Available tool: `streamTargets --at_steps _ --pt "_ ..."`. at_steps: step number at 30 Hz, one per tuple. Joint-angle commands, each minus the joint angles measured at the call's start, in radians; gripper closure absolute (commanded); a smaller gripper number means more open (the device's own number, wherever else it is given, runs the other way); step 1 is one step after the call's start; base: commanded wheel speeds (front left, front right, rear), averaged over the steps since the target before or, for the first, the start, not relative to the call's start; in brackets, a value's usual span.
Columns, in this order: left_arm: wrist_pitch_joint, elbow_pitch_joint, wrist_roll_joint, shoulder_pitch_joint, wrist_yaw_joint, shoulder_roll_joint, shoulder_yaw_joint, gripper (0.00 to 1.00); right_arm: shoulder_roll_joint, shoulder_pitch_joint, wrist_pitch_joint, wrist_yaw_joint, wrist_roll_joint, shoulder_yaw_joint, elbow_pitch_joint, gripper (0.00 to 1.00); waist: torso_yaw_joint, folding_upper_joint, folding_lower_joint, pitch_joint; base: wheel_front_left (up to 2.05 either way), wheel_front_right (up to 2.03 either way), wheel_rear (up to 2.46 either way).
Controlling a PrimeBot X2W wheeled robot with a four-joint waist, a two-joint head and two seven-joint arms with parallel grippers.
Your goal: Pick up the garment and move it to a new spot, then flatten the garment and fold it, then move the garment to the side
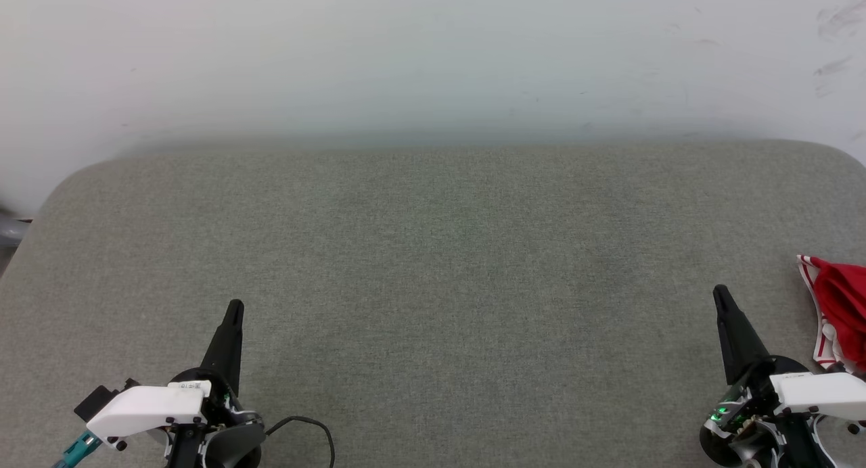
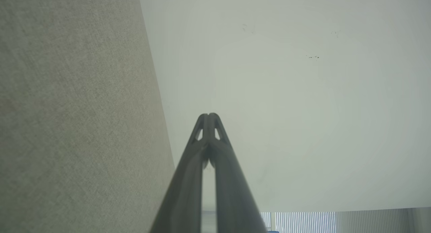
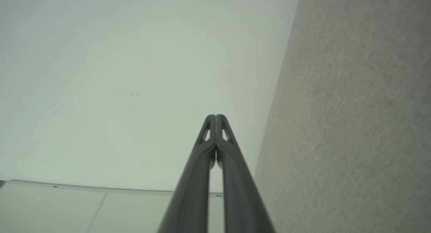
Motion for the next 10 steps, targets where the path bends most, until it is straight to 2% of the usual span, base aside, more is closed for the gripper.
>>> streamTargets --at_steps 1,10 --pt "0.005 0.0 -0.001 -0.007 -0.004 -0.001 0.002 1.0 0.003 -0.012 0.0 0.0 0.002 -0.001 0.001 1.0 0.0 0.0 0.0 0.0 0.0 0.0 0.0" --pt "0.005 0.0 -0.001 -0.007 -0.004 -0.001 0.002 1.0 0.003 -0.012 0.0 0.0 0.003 0.0 0.001 1.0 0.0 0.0 0.0 0.0 0.0 0.0 0.0"
